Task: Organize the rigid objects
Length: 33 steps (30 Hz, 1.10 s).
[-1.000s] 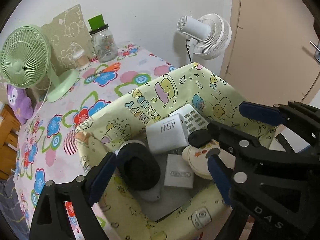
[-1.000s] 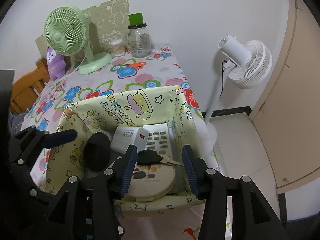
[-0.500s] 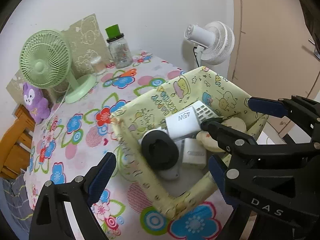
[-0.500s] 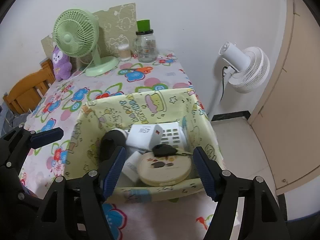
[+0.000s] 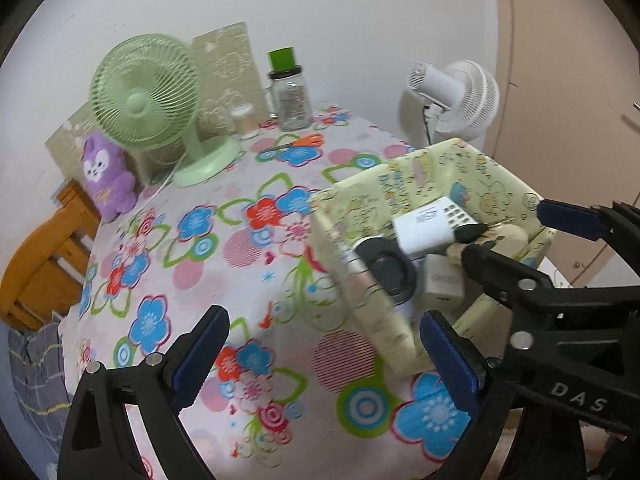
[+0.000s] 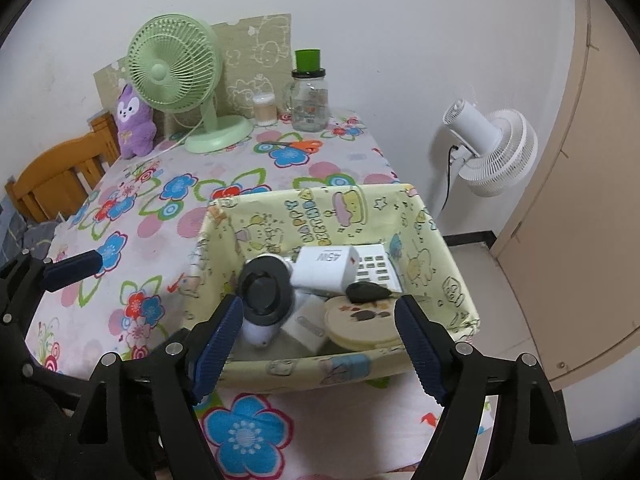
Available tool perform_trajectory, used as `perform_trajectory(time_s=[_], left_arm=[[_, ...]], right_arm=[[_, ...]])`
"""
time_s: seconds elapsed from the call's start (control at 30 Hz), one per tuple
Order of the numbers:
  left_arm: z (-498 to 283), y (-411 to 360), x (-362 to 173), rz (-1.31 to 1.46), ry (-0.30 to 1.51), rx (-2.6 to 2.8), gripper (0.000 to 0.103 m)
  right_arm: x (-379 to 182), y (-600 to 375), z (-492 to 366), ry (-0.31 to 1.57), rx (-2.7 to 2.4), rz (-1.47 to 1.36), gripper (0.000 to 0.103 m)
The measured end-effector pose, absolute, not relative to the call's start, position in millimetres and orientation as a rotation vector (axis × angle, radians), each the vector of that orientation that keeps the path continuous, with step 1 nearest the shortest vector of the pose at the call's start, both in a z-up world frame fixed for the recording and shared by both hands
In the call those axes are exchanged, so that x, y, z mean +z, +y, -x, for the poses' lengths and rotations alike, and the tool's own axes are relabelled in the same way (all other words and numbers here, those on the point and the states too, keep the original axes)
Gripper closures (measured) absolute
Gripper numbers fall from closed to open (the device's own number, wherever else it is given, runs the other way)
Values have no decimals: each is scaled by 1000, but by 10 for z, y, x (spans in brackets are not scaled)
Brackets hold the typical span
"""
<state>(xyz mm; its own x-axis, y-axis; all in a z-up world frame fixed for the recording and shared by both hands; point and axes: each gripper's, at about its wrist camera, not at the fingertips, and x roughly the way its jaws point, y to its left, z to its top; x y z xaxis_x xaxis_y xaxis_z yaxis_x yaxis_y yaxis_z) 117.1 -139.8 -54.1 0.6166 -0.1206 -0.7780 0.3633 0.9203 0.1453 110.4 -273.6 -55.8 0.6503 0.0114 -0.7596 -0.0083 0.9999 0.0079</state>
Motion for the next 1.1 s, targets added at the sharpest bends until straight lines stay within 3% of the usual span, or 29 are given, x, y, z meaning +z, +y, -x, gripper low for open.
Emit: perform_trajectory(time_s=[1.1], left_arm=[[-516, 102, -207, -76, 741, -63, 0]], right_arm=[[-279, -1754, -686, 770, 107, -4, 15]])
